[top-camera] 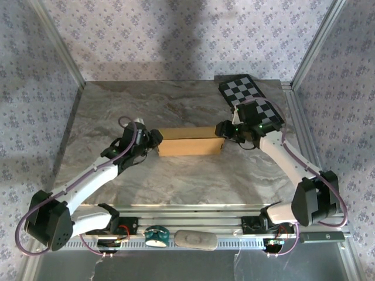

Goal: Fold the paper box

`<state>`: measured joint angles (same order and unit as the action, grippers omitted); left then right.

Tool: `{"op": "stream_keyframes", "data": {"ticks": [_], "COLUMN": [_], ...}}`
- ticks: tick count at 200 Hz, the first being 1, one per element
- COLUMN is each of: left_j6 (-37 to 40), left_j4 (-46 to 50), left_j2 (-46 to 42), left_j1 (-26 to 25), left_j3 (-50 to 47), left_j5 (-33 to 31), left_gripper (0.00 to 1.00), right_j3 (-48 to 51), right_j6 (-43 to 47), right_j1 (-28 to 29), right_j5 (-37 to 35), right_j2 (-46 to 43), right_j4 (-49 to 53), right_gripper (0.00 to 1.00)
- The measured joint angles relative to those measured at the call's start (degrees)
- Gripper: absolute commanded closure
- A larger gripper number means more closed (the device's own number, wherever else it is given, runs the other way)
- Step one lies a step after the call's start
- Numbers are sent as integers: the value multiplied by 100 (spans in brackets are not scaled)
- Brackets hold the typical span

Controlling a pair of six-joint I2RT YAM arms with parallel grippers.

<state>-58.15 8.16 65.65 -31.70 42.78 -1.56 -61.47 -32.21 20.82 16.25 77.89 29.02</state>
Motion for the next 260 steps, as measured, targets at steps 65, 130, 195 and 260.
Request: {"op": "stream_keyframes", "data": {"ticks": [65,130,195,260], "left_j6": [-151,-509,-782,645], "left_j4": [407,1099,1794,2218], "left_j2": [-595,-1075,-1266,-74], "left_j1": [-199,-608,-566,2194], "left_j3": [-330,-1307,-1318,1045], "left_j5": [192,457,420,1073], "left_gripper": [60,61,54,0], "right_j3": [444,1405,1233,-116], "right_j6": [122,146,87,-192], "right_j1": [72,149,11,-1952], "right_j5": [164,221,192,-1182], "right_j2": [-546,-870,-551,-1056], "right_j4": [452,1161,1419,1333], "right_gripper": [57,54,37,0]}}
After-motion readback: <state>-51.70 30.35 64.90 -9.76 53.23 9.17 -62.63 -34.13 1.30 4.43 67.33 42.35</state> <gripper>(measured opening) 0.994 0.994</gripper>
